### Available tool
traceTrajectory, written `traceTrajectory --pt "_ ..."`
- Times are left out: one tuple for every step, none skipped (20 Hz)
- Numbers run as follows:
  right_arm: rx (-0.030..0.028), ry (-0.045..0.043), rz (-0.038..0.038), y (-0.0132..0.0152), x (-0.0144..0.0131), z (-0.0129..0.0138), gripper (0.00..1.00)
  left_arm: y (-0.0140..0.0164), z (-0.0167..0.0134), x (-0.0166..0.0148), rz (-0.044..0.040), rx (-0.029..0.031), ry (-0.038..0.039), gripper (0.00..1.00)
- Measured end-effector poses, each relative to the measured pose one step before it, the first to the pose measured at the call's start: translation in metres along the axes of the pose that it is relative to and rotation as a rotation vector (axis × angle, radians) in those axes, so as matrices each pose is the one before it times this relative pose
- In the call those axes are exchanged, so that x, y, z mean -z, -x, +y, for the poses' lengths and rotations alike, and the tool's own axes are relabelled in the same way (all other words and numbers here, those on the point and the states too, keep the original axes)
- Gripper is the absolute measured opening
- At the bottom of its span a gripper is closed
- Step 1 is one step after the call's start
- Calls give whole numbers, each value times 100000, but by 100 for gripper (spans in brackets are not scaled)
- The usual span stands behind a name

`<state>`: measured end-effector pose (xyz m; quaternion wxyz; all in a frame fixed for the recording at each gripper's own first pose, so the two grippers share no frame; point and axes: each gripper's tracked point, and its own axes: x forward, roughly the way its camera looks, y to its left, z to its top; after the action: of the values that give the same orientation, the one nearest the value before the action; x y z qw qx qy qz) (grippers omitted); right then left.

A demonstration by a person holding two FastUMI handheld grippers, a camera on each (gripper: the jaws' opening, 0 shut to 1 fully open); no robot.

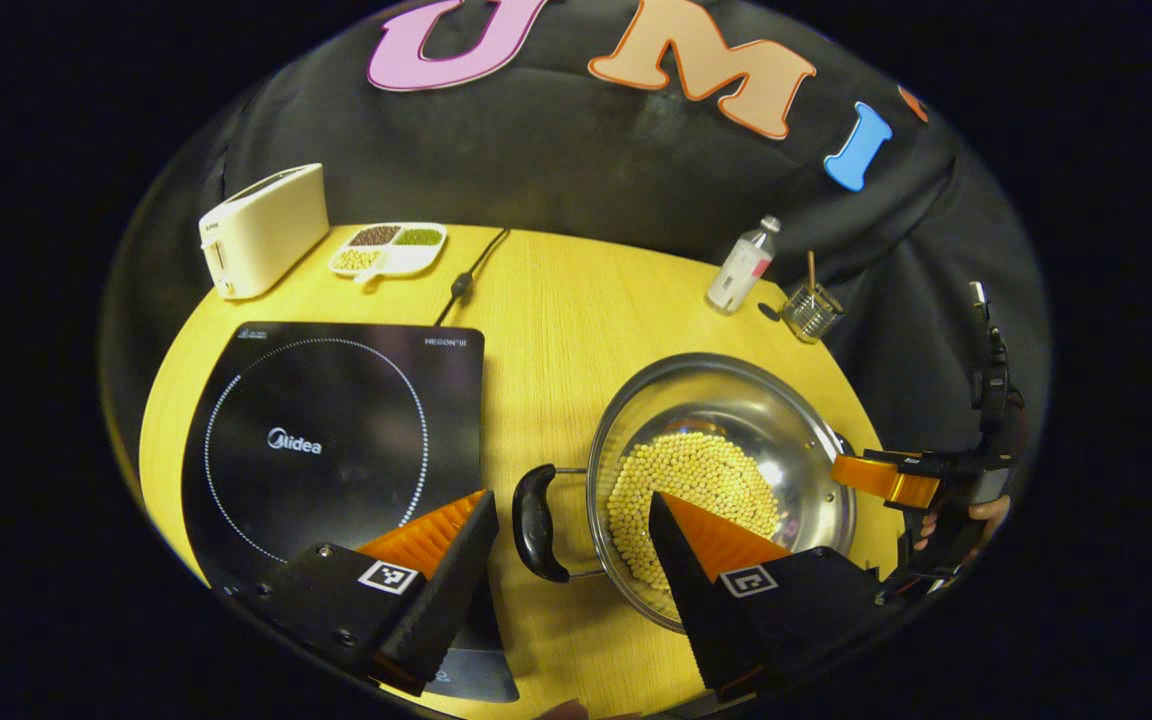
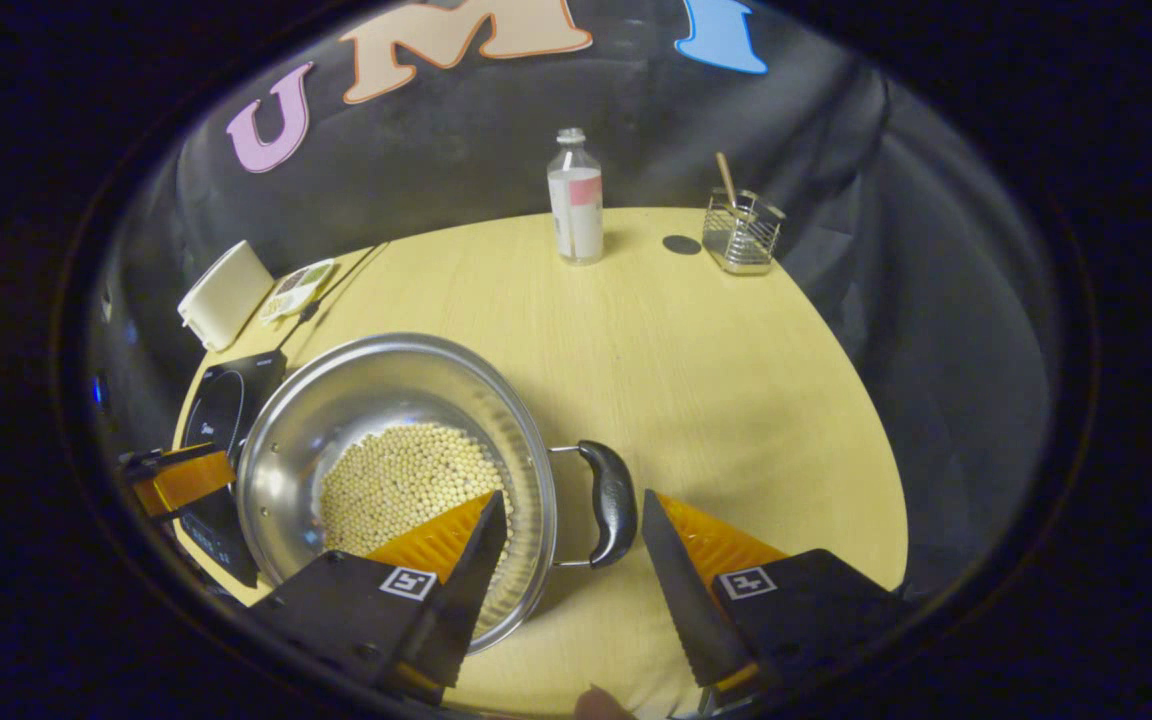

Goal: First push the handle of the pot to place it horizontally, then grasp the pot with both hands and set it on the induction cooktop.

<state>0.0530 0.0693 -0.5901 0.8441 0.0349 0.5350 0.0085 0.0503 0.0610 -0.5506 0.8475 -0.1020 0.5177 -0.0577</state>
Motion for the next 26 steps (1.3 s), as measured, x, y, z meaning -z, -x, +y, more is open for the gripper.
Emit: traceTrajectory --pt "-1133 -11 883 -260 88 102 85 -575 91 215 1328 -247 1406 94" --pt "-490 1 496 -369 79 21 85 -497 257 351 1659 -665 768 94" --pt "-246 -42 422 -311 -123 -57 85 -534 246 235 1257 -649 204 94" --pt "-441 -72 662 -319 54 3 85 -436 -42 171 1057 -180 -133 94" --pt "-210 52 811 -403 26 59 85 -470 -95 1 1023 348 -403 92" --pt "-74 113 1075 -433 183 -23 85 -454 -147 136 984 -38 -1054 89" --pt "-650 -133 1069 -283 114 67 85 -460 -113 137 1279 -619 -1156 89" --pt "-324 -53 444 -295 28 125 87 -298 77 -84 -132 -1002 -1597 89" --pt "-158 31 380 -271 -24 -69 85 -319 -94 -274 -455 -339 -872 89" --pt "-421 -202 751 -347 112 1 87 -246 48 27 271 -1216 -791 89" --pt "-591 -32 666 -248 97 26 87 -199 243 75 1074 -1665 -1130 90" --pt "-719 -215 1030 -244 169 34 85 -170 -99 16 255 -136 -667 93" --pt "-377 -448 651 -70 -4 -53 84 -217 -119 -2 294 366 -432 87" --pt "-417 -855 237 -261 91 -91 82 -207 47 255 1039 -354 -422 87" --pt "-125 -1062 775 -13 44 -125 83 -264 141 237 1300 -645 -431 83" --pt "133 -1181 649 -53 366 -250 82 -224 -24 165 689 -393 -52 87" --pt "-187 -1321 892 -46 198 -208 75 -346 -113 135 973 -180 179 84" --pt "-358 -1499 -53 -140 251 -322 74 -26 49 176 338 -553 57 76" --pt "-344 -1503 255 157 -28 -317 68 -190 38 145 772 -251 409 75" --pt "-1054 -1891 929 -187 200 -32 61 -158 46 302 883 47 558 73" --pt "-995 -1161 121 302 210 70 59 244 169 78 961 925 1620 70" --pt "-853 -459 156 249 -13 4 57 -375 -254 -247 -2218 996 1646 71" --pt "-185 -345 -159 -213 -71 38 55 140 -85 60 1187 498 257 65" --pt "478 -593 -218 109 -96 10 52 311 22 84 616 -415 -585 63" --pt "95 497 256 309 268 46 53 -12 93 233 741 -535 -117 62" --pt "-273 143 -151 302 33 39 53 302 -51 147 -144 -109 1126 62"
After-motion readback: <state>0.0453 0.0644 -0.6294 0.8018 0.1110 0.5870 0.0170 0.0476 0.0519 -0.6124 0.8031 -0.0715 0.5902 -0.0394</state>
